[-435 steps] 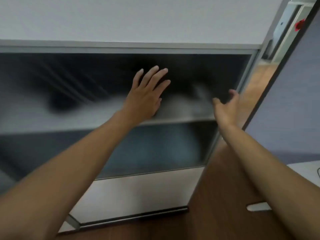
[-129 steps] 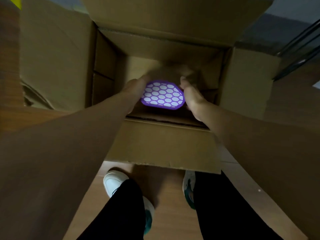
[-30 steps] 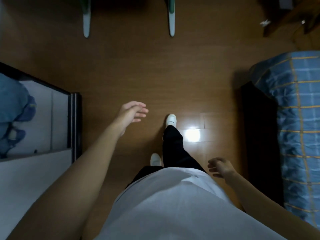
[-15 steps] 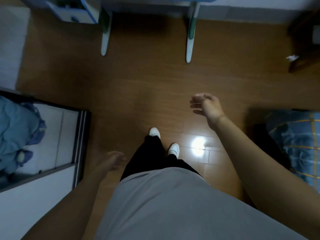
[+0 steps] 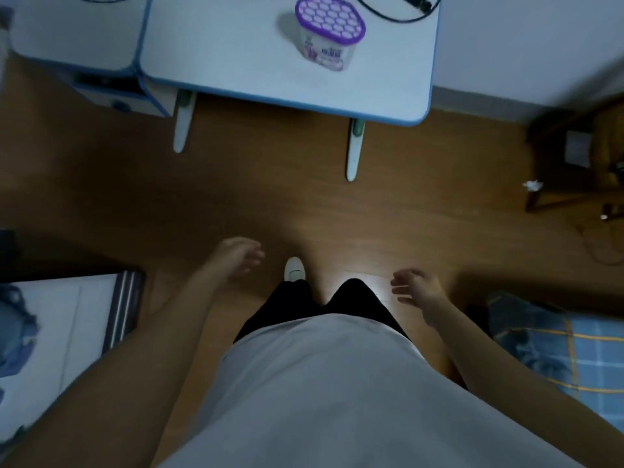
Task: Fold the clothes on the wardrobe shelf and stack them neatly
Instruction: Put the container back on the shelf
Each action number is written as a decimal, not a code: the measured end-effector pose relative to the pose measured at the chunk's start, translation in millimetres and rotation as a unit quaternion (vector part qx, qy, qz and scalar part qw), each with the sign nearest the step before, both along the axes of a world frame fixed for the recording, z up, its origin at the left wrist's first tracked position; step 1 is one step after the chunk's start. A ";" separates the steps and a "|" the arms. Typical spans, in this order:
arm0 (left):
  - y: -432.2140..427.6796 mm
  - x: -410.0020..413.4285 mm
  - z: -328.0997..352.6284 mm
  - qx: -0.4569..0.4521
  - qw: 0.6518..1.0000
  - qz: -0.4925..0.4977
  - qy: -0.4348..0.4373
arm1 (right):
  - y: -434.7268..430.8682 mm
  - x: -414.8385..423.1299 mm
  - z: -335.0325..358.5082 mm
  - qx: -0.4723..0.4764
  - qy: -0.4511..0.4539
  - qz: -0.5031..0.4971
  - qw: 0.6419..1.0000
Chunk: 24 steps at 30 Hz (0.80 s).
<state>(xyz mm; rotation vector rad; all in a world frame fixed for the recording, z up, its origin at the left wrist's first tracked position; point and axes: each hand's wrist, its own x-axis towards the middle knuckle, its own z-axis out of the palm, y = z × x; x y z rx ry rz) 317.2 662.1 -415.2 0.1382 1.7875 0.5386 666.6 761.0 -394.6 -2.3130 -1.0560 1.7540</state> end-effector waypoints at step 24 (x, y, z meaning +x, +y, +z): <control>458.7 -55.0 27.3 0.152 0.960 0.004 0.237 | 405.1 -214.4 51.0 0.226 0.194 0.123 0.947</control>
